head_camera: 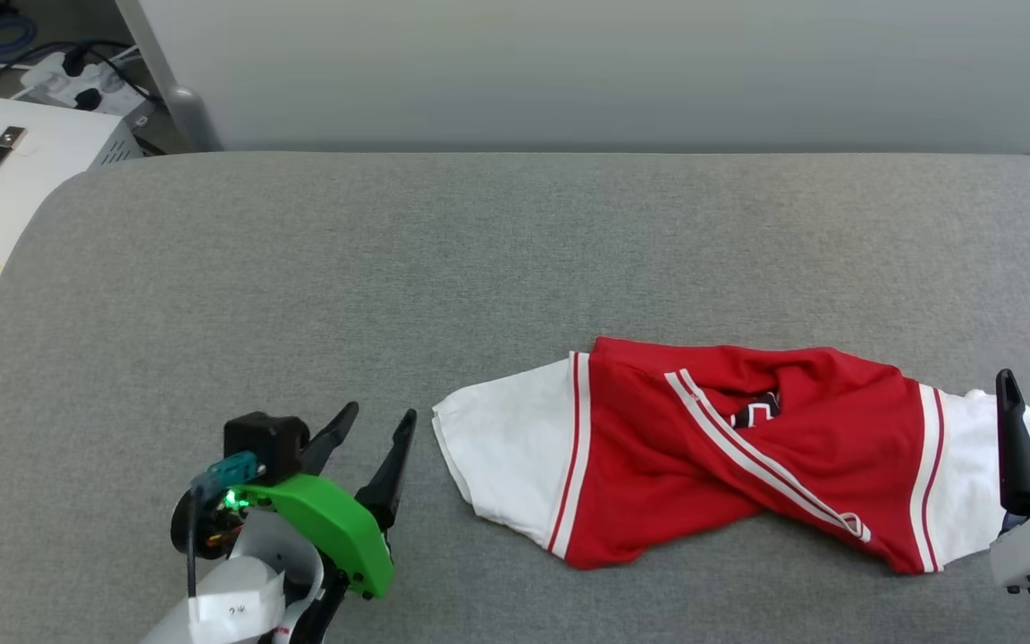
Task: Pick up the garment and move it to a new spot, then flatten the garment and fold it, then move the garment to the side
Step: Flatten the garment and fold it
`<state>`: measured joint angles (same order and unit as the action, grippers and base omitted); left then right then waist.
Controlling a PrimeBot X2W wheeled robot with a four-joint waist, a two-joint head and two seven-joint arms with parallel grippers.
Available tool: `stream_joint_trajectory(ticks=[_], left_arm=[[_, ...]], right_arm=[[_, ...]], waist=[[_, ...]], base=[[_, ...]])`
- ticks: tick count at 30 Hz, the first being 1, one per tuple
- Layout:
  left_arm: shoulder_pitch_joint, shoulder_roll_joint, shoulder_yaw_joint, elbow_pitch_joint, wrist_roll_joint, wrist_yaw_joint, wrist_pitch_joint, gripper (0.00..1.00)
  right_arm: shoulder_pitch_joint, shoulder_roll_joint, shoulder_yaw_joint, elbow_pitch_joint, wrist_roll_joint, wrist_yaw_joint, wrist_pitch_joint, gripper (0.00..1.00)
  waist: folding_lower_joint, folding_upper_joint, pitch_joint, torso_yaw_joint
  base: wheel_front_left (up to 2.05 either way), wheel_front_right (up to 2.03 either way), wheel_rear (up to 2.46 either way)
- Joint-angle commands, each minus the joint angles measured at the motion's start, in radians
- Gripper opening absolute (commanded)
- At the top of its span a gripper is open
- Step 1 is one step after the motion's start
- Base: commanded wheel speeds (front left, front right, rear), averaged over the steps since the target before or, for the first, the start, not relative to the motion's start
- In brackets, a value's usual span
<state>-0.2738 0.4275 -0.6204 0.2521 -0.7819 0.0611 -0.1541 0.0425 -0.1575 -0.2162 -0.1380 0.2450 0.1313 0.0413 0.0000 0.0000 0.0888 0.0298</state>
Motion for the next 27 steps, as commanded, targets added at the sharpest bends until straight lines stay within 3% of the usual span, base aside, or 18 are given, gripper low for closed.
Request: stream_joint_trajectory(ticks=[1,9,18,24,25,26,27], left_arm=[[-0.031,0.005,-0.012,0.004,0.011,-0.005,0.037,1.0],[-0.164,0.034,-0.107,0.068,0.048,0.014,0.331,1.0],[-0.264,0.03,-0.135,0.2,0.096,0.014,0.371,1.0],[-0.291,0.009,-0.183,0.297,0.106,-0.037,0.417,1.0],[-0.292,0.006,-0.194,0.31,0.102,-0.054,0.434,0.68],[-0.291,0.002,-0.201,0.318,0.097,-0.069,0.444,0.0],[-0.29,-0.002,-0.207,0.326,0.09,-0.086,0.453,0.0]], right_arm=[[0.013,0.006,-0.002,-0.019,-0.009,-0.001,0.007,1.0],[0.018,0.029,0.019,-0.06,-0.017,-0.001,0.033,1.0],[0.009,0.041,0.047,-0.037,-0.025,-0.001,0.015,1.0],[-0.003,0.039,0.055,-0.021,-0.027,-0.001,0.006,1.0],[-0.004,0.038,0.055,-0.019,-0.026,-0.001,0.005,1.0],[-0.005,0.037,0.055,-0.017,-0.026,-0.001,0.003,1.0],[-0.006,0.035,0.054,-0.013,-0.026,-0.001,0.002,1.0]], waist=[[0.0,0.0,0.022,-0.028],[0.0,0.0,0.095,-0.103],[0.0,0.0,0.15,-0.155],[0.0,0.0,0.165,-0.168],[0.0,0.0,0.167,-0.169],[0.0,0.0,0.167,-0.169],[0.0,0.0,0.167,-0.169]], base=[[0.0,0.0,0.0],[0.0,0.0,0.0],[0.0,0.0,0.0],[0.0,0.0,0.0],[0.0,0.0,0.0],[0.0,0.0,0.0],[0.0,0.0,0.0]])
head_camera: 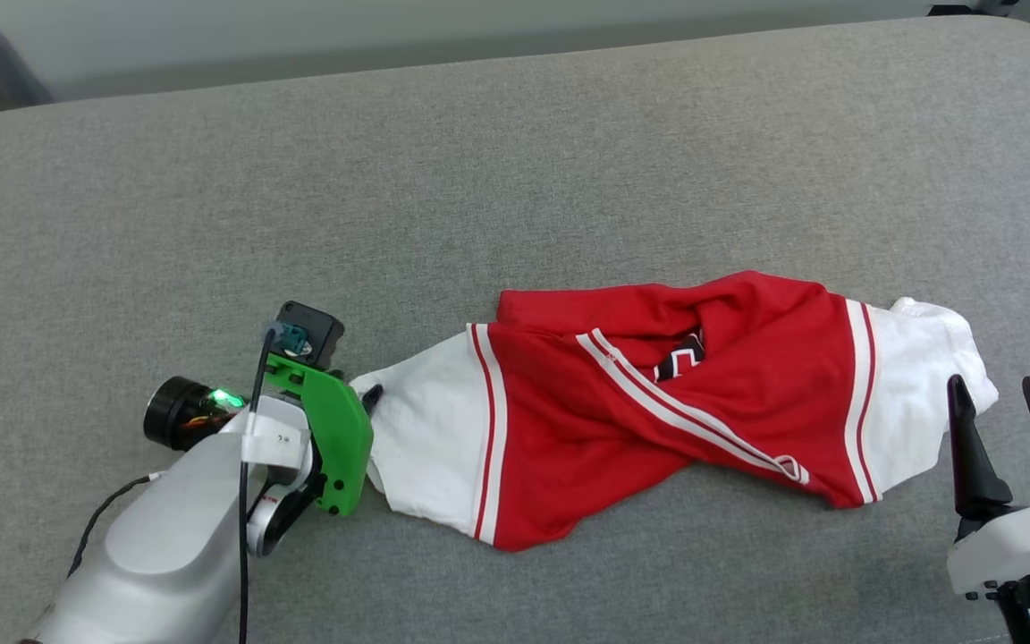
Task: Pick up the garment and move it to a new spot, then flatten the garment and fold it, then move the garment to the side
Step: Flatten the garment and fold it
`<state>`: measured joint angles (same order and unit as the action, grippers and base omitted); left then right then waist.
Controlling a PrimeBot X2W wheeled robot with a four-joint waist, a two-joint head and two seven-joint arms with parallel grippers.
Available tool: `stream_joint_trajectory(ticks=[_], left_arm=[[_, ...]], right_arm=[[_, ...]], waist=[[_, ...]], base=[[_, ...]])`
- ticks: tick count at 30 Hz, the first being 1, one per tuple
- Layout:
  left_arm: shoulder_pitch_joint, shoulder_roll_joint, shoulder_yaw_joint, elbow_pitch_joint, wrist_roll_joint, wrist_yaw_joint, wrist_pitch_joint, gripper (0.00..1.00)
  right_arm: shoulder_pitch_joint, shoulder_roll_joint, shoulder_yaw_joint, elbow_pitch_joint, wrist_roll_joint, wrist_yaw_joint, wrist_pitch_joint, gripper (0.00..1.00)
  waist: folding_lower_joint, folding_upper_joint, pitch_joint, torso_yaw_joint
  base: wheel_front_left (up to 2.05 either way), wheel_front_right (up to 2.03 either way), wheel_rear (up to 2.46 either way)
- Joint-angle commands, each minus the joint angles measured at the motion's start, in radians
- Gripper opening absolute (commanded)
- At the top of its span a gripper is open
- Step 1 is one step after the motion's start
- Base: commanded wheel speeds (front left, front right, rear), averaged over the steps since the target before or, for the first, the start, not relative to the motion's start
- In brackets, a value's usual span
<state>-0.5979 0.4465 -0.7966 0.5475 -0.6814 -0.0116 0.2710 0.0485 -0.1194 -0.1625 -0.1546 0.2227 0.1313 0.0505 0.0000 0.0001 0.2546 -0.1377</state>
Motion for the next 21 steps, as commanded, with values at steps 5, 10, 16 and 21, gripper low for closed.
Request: stream_joint_trajectory(ticks=[5,10,16,21], left_arm=[[0.042,-0.036,-0.037,0.044,-0.036,-0.052,0.02,0.0],[0.029,-0.034,-0.021,0.044,-0.021,-0.047,-0.072,0.0],[-0.032,-0.032,0.057,0.036,0.013,-0.008,-0.327,0.0],[-0.098,0.02,0.097,0.016,0.061,-0.016,-0.481,0.0]], right_arm=[[-0.007,-0.008,-0.008,0.02,-0.007,-0.001,-0.013,1.0],[-0.001,-0.012,-0.01,0.034,-0.01,-0.001,-0.011,1.0],[0.008,-0.018,-0.003,0.049,-0.011,-0.001,-0.008,1.0],[0.017,-0.023,-0.007,0.052,-0.007,-0.001,-0.008,1.0]], waist=[[0.0,-0.0001,-0.014,0.009],[0.0,-0.0001,-0.045,0.027],[0.0,-0.0001,-0.089,0.05],[0.0,-0.0001,-0.112,0.074]], base=[[0.0,0.0,0.0],[0.0,0.0,0.0],[0.0,0.0,0.0],[0.0,0.0,0.0]])
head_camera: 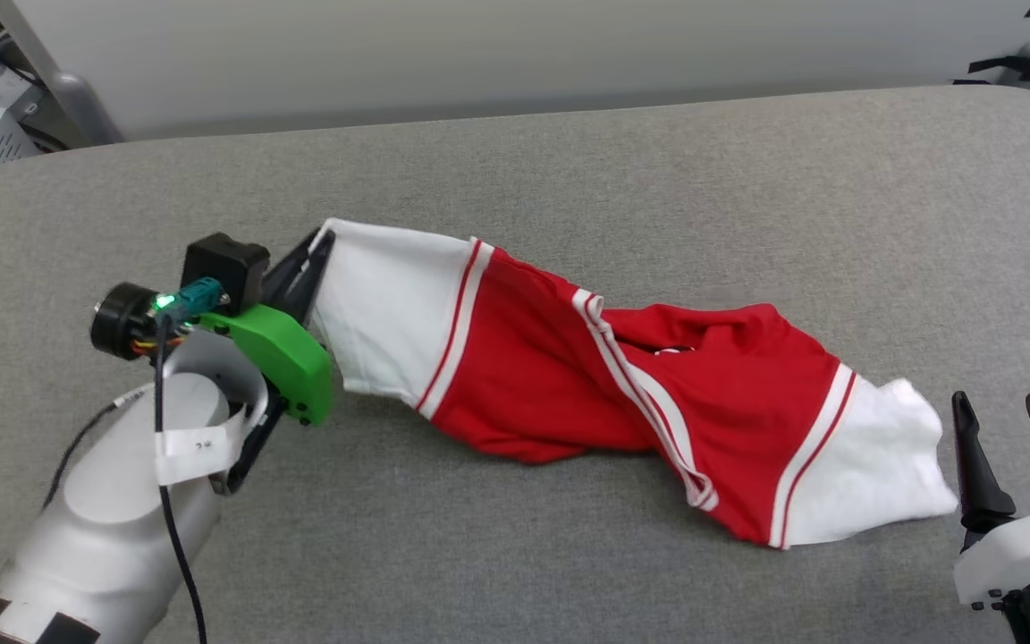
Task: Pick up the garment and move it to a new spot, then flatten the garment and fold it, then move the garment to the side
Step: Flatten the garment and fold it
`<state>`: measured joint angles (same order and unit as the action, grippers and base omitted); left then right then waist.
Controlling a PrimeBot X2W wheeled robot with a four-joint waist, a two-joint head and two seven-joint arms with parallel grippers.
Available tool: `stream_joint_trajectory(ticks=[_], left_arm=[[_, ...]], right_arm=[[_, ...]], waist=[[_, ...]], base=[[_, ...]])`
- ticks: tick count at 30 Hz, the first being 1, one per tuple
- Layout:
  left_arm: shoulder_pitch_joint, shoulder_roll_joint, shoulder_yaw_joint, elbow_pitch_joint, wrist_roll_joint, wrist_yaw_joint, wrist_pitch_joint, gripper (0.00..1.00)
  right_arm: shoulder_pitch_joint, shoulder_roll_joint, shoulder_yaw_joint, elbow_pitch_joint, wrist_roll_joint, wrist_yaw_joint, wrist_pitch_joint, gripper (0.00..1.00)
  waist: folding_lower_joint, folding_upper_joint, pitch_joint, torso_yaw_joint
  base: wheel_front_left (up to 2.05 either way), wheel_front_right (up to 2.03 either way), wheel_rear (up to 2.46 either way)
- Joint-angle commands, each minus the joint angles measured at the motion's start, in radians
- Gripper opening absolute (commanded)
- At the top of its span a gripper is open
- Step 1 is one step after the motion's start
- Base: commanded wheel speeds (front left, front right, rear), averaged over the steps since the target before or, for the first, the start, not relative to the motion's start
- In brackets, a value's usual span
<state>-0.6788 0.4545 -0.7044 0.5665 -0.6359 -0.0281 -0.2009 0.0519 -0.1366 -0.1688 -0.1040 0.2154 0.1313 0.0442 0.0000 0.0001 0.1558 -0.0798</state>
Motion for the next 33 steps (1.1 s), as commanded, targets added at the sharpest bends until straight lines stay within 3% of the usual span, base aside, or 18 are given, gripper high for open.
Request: stream_joint_trajectory(ticks=[1,7,15,19,20,28,29,30,33], left_arm=[[-0.022,0.02,0.011,-0.011,0.022,0.001,-0.022,0.0],[0.028,0.067,0.08,-0.136,0.046,0.008,-0.059,0.0],[0.297,0.128,0.162,-0.268,0.045,0.004,-0.061,0.0],[0.374,0.148,0.127,-0.241,0.07,-0.032,-0.061,0.0],[0.392,0.148,0.069,-0.204,0.105,-0.066,-0.061,0.0],[0.36,0.13,-0.089,-0.068,0.172,-0.098,-0.053,0.0],[0.355,0.127,-0.099,-0.053,0.175,-0.099,-0.053,0.39],[0.351,0.122,-0.105,-0.035,0.17,-0.1,-0.054,1.0],[0.34,0.113,-0.109,0.004,0.159,-0.1,-0.055,1.0]], right_arm=[[0.015,-0.005,-0.004,0.002,0.0,-0.001,-0.003,1.0],[0.026,0.007,-0.01,0.011,0.0,-0.001,-0.008,1.0],[0.023,0.018,-0.024,0.041,-0.006,-0.001,-0.009,1.0],[0.015,0.016,-0.023,0.058,-0.009,-0.001,-0.007,1.0],[0.008,0.011,-0.025,0.071,-0.012,-0.001,-0.003,1.0],[0.002,0.004,-0.032,0.089,-0.017,-0.001,0.008,1.0],[0.003,0.004,-0.031,0.091,-0.017,-0.001,0.009,1.0],[0.004,0.004,-0.03,0.093,-0.017,-0.001,0.01,1.0],[0.008,0.002,-0.029,0.098,-0.015,-0.001,0.016,1.0]], waist=[[0.0,-0.0001,-0.015,0.022],[0.0,-0.0001,-0.014,0.067],[0.0,-0.0001,-0.006,0.13],[0.0,-0.0001,-0.003,0.151],[0.0,-0.0001,-0.004,0.159],[0.0,-0.0001,-0.012,0.167],[0.0,-0.0001,-0.014,0.168],[0.0,-0.0001,-0.017,0.168],[0.0,-0.0001,-0.029,0.171]], base=[[0.0,0.0,0.0],[0.0,0.0,0.0],[0.0,0.0,0.0],[0.0,0.0,0.0],[0.0,0.0,0.0],[0.0,0.0,0.0],[0.0,0.0,0.0],[0.0,0.0,0.0],[0.0,0.0,0.0]])
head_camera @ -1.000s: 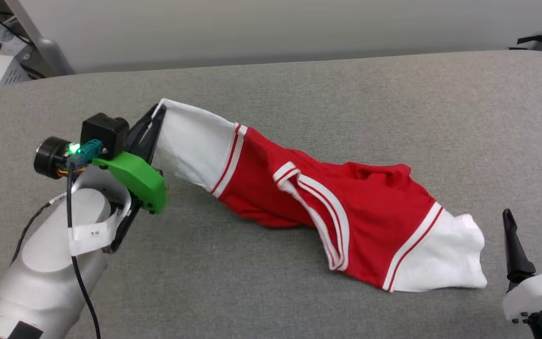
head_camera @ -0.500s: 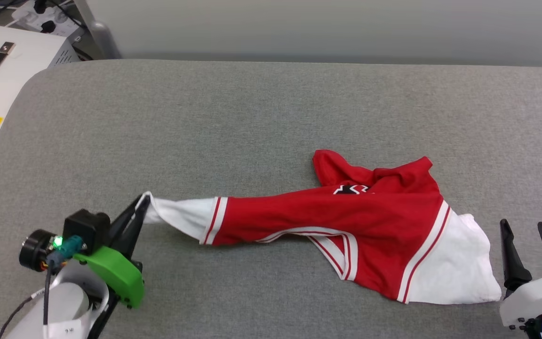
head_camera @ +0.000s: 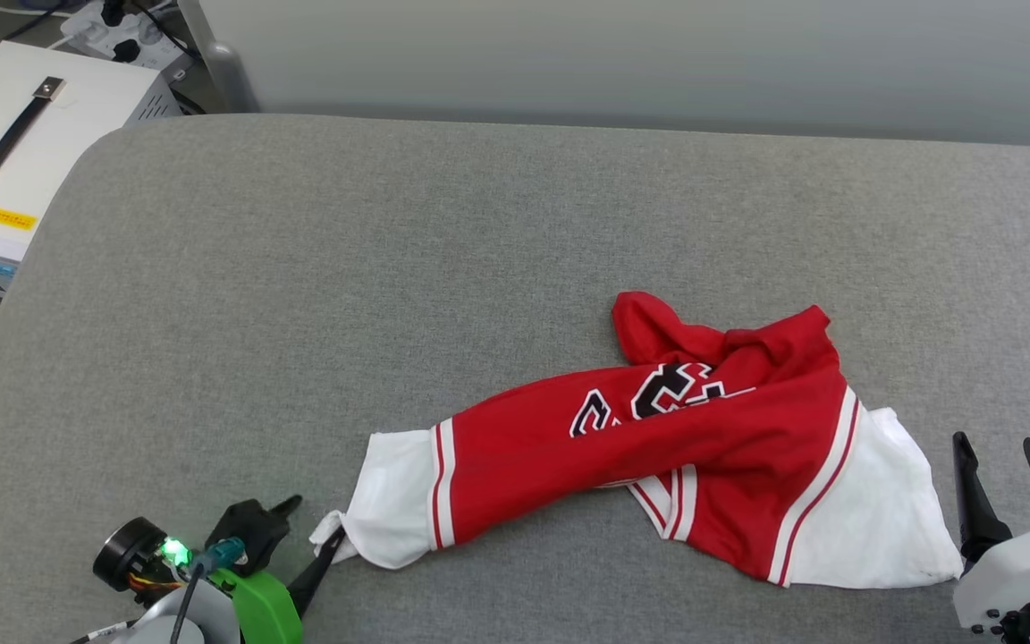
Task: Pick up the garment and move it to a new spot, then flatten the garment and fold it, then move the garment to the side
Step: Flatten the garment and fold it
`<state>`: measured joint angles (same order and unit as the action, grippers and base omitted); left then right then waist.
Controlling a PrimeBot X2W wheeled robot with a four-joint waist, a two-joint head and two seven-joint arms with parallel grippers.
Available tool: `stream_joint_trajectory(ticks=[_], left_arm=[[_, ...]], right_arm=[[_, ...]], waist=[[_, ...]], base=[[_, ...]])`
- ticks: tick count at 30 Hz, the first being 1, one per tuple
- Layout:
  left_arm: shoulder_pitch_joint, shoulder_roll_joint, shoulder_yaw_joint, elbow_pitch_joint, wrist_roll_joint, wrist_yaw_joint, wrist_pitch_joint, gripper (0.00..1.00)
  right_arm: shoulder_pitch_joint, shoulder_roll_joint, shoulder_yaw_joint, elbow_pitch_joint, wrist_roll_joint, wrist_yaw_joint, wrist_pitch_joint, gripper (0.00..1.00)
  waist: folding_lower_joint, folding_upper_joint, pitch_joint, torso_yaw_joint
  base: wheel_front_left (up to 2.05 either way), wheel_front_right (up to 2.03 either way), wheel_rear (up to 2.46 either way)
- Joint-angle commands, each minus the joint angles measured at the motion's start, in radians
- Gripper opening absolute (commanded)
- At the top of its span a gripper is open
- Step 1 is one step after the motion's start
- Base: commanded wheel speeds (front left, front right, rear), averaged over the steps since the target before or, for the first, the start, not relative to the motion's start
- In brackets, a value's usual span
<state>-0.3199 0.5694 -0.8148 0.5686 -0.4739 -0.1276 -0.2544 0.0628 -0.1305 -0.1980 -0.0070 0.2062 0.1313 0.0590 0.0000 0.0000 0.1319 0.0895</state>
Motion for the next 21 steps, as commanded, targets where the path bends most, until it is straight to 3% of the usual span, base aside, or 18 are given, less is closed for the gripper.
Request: stream_joint_trajectory(ticks=[1,7,16,21], left_arm=[[-0.023,-0.005,0.011,0.01,-0.011,0.0,-0.003,1.0],[-0.03,-0.021,0.123,-0.046,-0.057,0.048,-0.007,1.0],[0.053,-0.066,0.39,-0.288,-0.07,0.175,-0.007,1.0],[0.118,-0.124,0.477,-0.395,-0.058,0.176,-0.007,1.0]], right_arm=[[0.0,-0.006,0.0,0.003,-0.004,-0.001,0.008,1.0],[0.026,-0.042,0.012,-0.002,0.02,-0.001,0.106,1.0],[0.064,-0.107,-0.002,-0.048,0.063,-0.001,0.452,1.0],[0.054,-0.101,-0.014,-0.041,0.064,-0.001,0.576,1.0]], waist=[[0.0,0.0,-0.01,0.003],[0.0,0.0,-0.034,0.02],[0.0,0.0,-0.033,0.061],[0.0,0.0,-0.018,0.08]], base=[[0.0,0.0,0.0],[0.0,0.0,0.0],[0.0,0.0,0.0],[0.0,0.0,0.0]])
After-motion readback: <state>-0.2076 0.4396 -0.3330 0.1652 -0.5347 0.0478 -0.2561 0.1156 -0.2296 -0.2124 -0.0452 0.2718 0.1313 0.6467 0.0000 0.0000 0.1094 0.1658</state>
